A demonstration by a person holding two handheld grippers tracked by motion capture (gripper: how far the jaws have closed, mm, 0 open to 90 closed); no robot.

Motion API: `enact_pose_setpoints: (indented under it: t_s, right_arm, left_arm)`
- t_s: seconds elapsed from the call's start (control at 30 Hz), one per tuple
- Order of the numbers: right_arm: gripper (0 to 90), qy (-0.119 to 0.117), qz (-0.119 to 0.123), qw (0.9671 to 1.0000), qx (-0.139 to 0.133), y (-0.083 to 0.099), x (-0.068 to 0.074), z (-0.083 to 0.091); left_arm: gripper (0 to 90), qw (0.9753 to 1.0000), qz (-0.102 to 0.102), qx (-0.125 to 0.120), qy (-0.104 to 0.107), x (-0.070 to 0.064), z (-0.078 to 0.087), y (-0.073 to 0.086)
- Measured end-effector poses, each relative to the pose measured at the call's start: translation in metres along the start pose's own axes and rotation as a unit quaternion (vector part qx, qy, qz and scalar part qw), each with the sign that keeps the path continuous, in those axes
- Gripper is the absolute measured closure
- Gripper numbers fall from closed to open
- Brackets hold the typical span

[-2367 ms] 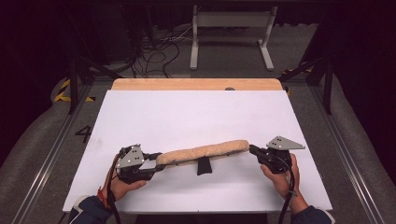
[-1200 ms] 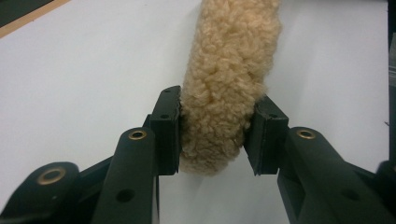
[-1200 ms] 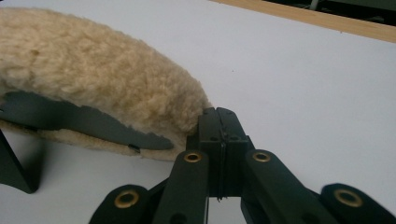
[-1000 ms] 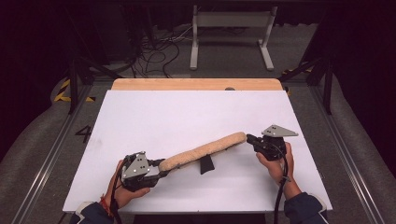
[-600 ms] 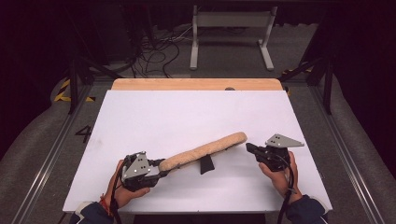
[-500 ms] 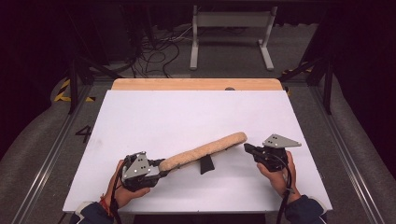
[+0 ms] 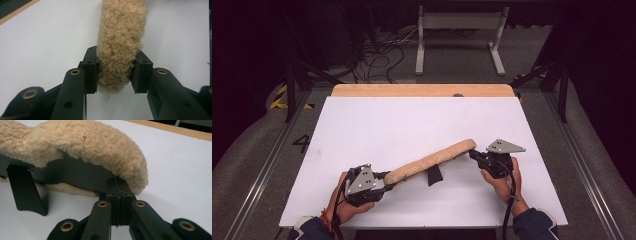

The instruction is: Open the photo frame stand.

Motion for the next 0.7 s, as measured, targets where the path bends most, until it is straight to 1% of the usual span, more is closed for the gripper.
enact_pose_setpoints:
  t_s: [0.23,0.33,0.4,0.47,0.7]
  right_arm:
    - [89.5,0.005,-0.003,1.0,-0.001,-0.003,-0.004,-0.004]
    - [89.4,0.01,-0.007,0.9999,-0.003,-0.004,-0.006,-0.006]
    - [89.4,0.012,-0.01,0.9999,-0.003,-0.005,-0.009,-0.007]
    - [89.4,0.013,-0.01,0.9999,-0.003,-0.005,-0.01,-0.008]
    - [89.2,0.013,-0.008,0.9999,0.0,-0.008,-0.009,-0.017]
  left_arm:
    - [64.1,1.0,-0.003,0.0,0.002,-0.001,-0.002,-0.002]
    - [64.2,1.0,-0.008,0.002,0.002,-0.003,-0.006,-0.004]
    - [64.3,0.9999,-0.015,0.005,0.0,-0.004,-0.007,-0.006]
    - [64.5,0.9999,-0.011,0.003,0.001,-0.004,-0.009,-0.007]
    - [64.9,0.9999,-0.014,0.005,0.004,-0.006,-0.013,-0.009]
Point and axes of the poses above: each handheld gripper's, and its own axes: z roughly backward along the jaws, y roughly out of its underside, x roughly to its left, the point moved 8 cm from there along -z, roughly forward along the jaws, and after that the axes turned 1 degree about y, right-handed, at the moved point
